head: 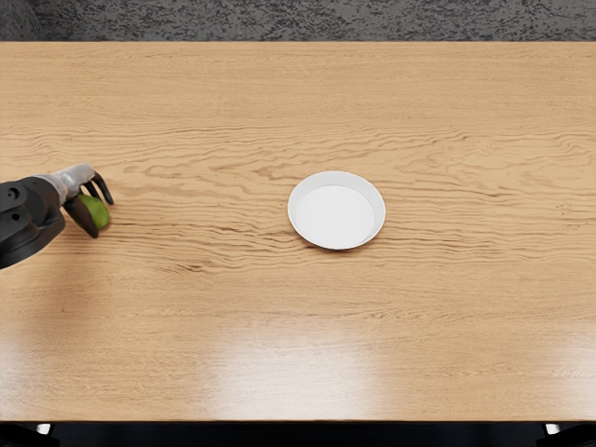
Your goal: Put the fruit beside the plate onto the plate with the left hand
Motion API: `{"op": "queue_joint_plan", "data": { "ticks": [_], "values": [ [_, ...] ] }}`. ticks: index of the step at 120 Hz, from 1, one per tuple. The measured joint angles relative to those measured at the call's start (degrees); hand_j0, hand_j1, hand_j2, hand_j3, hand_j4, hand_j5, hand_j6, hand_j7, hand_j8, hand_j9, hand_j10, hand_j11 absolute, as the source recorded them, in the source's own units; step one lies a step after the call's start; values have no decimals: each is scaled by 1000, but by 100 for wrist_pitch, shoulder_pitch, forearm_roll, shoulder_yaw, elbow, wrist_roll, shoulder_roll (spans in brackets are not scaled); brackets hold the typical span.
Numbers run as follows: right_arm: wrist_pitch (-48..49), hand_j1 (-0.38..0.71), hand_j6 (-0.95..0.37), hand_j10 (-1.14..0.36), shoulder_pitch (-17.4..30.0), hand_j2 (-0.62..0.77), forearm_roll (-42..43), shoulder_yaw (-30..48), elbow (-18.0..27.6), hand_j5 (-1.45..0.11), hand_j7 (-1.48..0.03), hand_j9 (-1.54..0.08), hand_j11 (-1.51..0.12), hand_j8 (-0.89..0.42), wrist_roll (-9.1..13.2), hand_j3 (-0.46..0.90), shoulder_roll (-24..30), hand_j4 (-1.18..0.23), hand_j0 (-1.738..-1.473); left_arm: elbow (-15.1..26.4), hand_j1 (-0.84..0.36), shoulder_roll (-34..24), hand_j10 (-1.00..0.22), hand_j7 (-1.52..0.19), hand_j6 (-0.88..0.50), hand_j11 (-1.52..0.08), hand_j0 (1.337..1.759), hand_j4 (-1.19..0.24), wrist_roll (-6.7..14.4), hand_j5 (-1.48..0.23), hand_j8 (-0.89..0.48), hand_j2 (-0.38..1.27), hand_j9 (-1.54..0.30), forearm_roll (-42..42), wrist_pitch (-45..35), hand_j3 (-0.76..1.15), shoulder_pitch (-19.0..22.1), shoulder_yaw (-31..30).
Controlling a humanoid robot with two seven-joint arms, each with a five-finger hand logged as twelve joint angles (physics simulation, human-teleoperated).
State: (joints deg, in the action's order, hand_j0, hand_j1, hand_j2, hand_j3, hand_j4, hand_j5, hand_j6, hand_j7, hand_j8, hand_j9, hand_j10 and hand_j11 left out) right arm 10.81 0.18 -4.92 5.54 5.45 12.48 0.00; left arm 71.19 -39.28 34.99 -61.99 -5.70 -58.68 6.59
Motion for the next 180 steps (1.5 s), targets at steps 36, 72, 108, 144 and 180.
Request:
{"op": "queue_joint_plan", "data": {
  "ticks": [36, 72, 108, 144, 180],
  "values": [
    [0, -349, 0, 0, 0, 0, 0, -6, 0, 0, 0, 0, 0, 0, 0, 0, 0, 0, -1658, 70, -267, -105, -692, -913, -478, -917, 1655, -691, 2, -913, -477, 333, -918, 27, 12, 0, -76, 36],
    [0, -349, 0, 0, 0, 0, 1, -13, 0, 0, 0, 0, 0, 0, 0, 0, 0, 0, -1658, 293, -265, -193, -688, -930, -468, -937, 1654, -700, 0, -935, -474, 337, -936, 89, 141, 0, -498, 98],
    [0, -349, 0, 0, -3, 0, 8, -34, 6, 0, 0, 0, 0, 0, 0, 0, 0, 0, -1658, 486, -271, -256, -689, -958, -450, -947, 1654, -700, -3, -942, -459, 336, -944, 268, 331, 0, -1046, 185],
    [5, -349, 0, 0, -8, 0, 25, -47, 7, 0, 0, 0, 0, 0, 0, 0, 0, 0, -1658, 675, -303, -204, -690, -967, -422, -952, 1655, -699, -2, -963, -439, 425, -946, 503, 718, 0, -1598, 256],
    [9, -349, 0, 0, -38, 0, 35, -54, 8, 0, 0, 0, 0, 0, 0, 0, 0, 0, -1658, 806, -337, 207, -696, -985, -406, -972, 1656, -712, -1, -1000, -434, 512, -968, 719, 1041, 0, -1796, 380]
  ]
}}
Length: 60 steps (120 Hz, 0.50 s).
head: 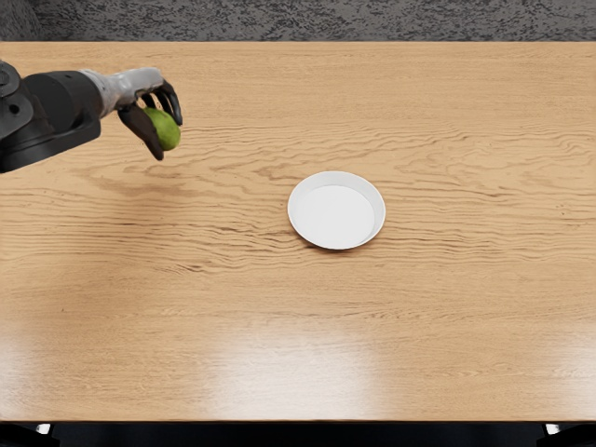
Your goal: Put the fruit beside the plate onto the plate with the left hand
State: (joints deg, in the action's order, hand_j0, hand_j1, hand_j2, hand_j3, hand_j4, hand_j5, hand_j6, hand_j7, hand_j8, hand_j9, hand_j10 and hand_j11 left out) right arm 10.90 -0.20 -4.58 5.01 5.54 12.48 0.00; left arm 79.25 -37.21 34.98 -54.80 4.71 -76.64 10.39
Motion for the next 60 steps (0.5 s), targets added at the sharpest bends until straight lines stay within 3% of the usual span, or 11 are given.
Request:
{"op": "queue_joint_plan", "data": {
  "ticks": [60],
  "values": [
    [8, -349, 0, 0, -7, 0, 8, -8, 0, 0, 0, 0, 0, 0, 0, 0, 0, 0, -1658, 12, -426, 1179, -654, -1082, -310, -1048, 1655, -739, -1, -1110, -339, 623, -1034, 351, 116, 0, -186, 170]
  ]
}}
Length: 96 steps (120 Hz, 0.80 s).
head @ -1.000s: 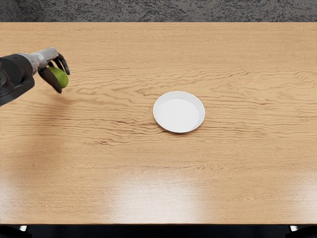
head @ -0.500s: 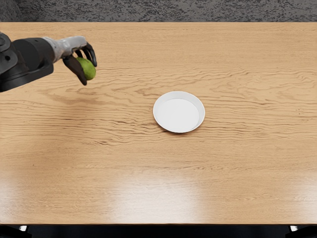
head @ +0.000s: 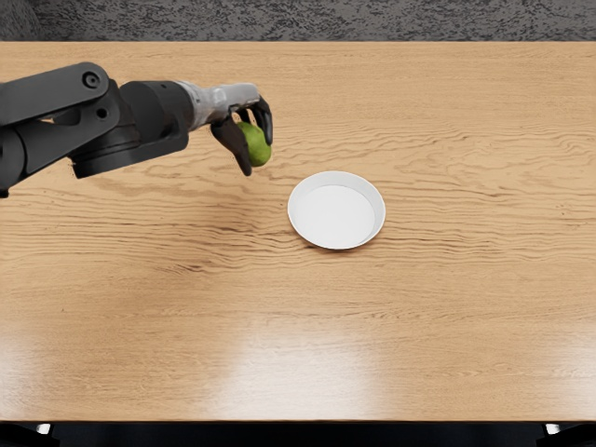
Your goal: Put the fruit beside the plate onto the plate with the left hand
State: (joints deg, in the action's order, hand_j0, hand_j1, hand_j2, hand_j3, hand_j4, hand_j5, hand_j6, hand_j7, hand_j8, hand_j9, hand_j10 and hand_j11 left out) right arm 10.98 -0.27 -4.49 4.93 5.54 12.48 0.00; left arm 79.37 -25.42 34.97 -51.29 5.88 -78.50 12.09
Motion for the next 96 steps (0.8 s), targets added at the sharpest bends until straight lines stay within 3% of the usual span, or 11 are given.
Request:
{"op": "queue_joint_plan", "data": {
  "ticks": [65, 85, 96],
  "values": [
    [1, -349, 0, 0, -8, 0, 1, -6, 0, 0, 0, 0, 0, 0, 1, 0, 0, 0, -1658, -64, -372, 1014, -678, -1138, -305, -1116, 1653, -798, -1, -1152, -348, 550, -1101, 243, -38, 0, -201, 30],
    [1, -349, 0, 0, -27, 0, 1, -7, 0, 0, 0, 0, 0, 0, 3, 0, 0, 0, -1658, -332, -421, 1343, -670, -1140, -277, -1128, 1652, -774, -2, -1171, -321, 639, -1109, 247, -34, 0, -186, 25],
    [1, -349, 0, 0, -31, 0, 1, -8, 0, 0, 0, 0, 0, 0, 3, 0, 0, 0, -1658, -561, -410, 1432, -683, -1146, -277, -1129, 1651, -770, 0, -1183, -318, 596, -1114, 243, -21, 0, -184, 21]
  ]
}}
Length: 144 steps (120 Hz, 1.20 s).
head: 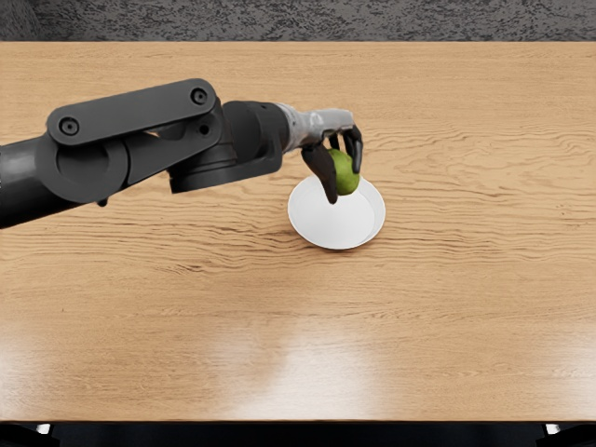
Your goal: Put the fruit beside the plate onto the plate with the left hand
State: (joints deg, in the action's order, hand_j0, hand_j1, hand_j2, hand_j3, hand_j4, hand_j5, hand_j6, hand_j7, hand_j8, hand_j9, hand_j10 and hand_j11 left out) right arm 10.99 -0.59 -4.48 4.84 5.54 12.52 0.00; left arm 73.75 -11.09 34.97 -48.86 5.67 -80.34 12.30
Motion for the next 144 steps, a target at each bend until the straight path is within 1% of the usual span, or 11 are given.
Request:
{"op": "queue_joint_plan", "data": {
  "ticks": [7, 10, 23, 32, 58, 84, 101, 106, 113, 123, 144],
  "values": [
    [0, -349, 0, 0, -1, 0, 0, 0, 0, 0, 0, 0, 0, 0, 0, 0, 0, 0, -1658, -152, -388, 68, -691, -1147, -288, -1129, 1651, -780, 0, -1180, -324, 558, -1118, -9, 7, 0, 8, -3],
    [0, -349, 0, 0, -2, 0, 0, 0, 0, 0, 0, 0, 0, 0, 0, 0, 0, 0, -1658, -222, -360, 86, -701, -1149, -292, -1129, 1651, -787, 1, -1182, -327, 478, -1119, -9, 10, 0, 16, -5],
    [0, -349, 0, 0, -2, 0, 0, 4, 0, 0, 0, 0, 0, 0, 0, 0, 0, 0, -1658, -582, -299, 353, -745, -1138, -345, -1133, 1651, -834, -1, -1153, -386, 416, -1123, -32, 35, 0, 35, -17],
    [0, -349, 0, 0, -3, 0, 0, 3, 0, 0, 0, 0, 0, 0, -1, 0, 0, 0, -1658, -803, -259, 491, -770, -1133, -375, -1136, 1651, -836, -1, -1142, -408, 374, -1126, -48, 47, 0, 43, -35],
    [0, -349, 0, 0, -3, 0, 0, 0, 0, 0, 0, 0, 0, 0, 1, 0, 0, 0, -1658, -1320, -214, 735, -804, -1117, -416, -1139, 1650, -832, -1, -1129, -453, 325, -1129, -80, 70, 0, 66, -81],
    [0, -349, 0, 0, -3, 0, 0, 2, 0, 0, 0, 0, 0, 0, 1, 0, 0, 0, -1658, -1804, -201, 1080, -811, -1114, -415, -1141, 1650, -827, -2, -1131, -449, 322, -1129, -95, 120, 0, 115, -98],
    [0, -349, 0, 0, -3, 0, 0, 3, -2, 0, 0, 0, 0, 0, 0, 0, 0, 0, -1658, -1991, -193, 1108, -816, -1108, -424, -1137, 1650, -825, -1, -1123, -456, 309, -1125, -107, 139, 0, 115, -101],
    [0, -349, 0, 0, -3, 0, 0, 3, -1, 0, 0, 0, 0, 0, 0, 0, 0, 0, -1658, -2038, -189, 1109, -814, -1077, -435, -1109, 1651, -806, -2, -1091, -465, 285, -1096, -110, 124, 0, 157, -87],
    [0, -349, 0, 0, -3, 0, 0, 3, -1, 0, 0, 0, 0, 0, 0, 0, 0, 0, -1658, -2088, -204, 1109, -762, -1005, -446, -1030, 1652, -754, 0, -1019, -462, 296, -1020, -111, 93, 0, 193, -53],
    [0, -349, 0, 0, -3, 0, 0, 2, 0, 0, 0, 0, 0, 0, 2, 0, 0, 0, -1658, -2125, -209, 1109, -668, -878, -451, -893, 1654, -662, 2, -887, -461, 240, -887, -84, 8, 0, 194, -17],
    [0, -349, 0, 0, -3, 0, 0, 4, 0, 0, 0, 0, 0, 0, 2, 0, 0, 0, -1658, -2147, -64, 1109, -431, -564, -339, -570, 1656, -428, 3, -568, -343, 132, -568, -58, -270, 0, 194, 7]
  ]
}}
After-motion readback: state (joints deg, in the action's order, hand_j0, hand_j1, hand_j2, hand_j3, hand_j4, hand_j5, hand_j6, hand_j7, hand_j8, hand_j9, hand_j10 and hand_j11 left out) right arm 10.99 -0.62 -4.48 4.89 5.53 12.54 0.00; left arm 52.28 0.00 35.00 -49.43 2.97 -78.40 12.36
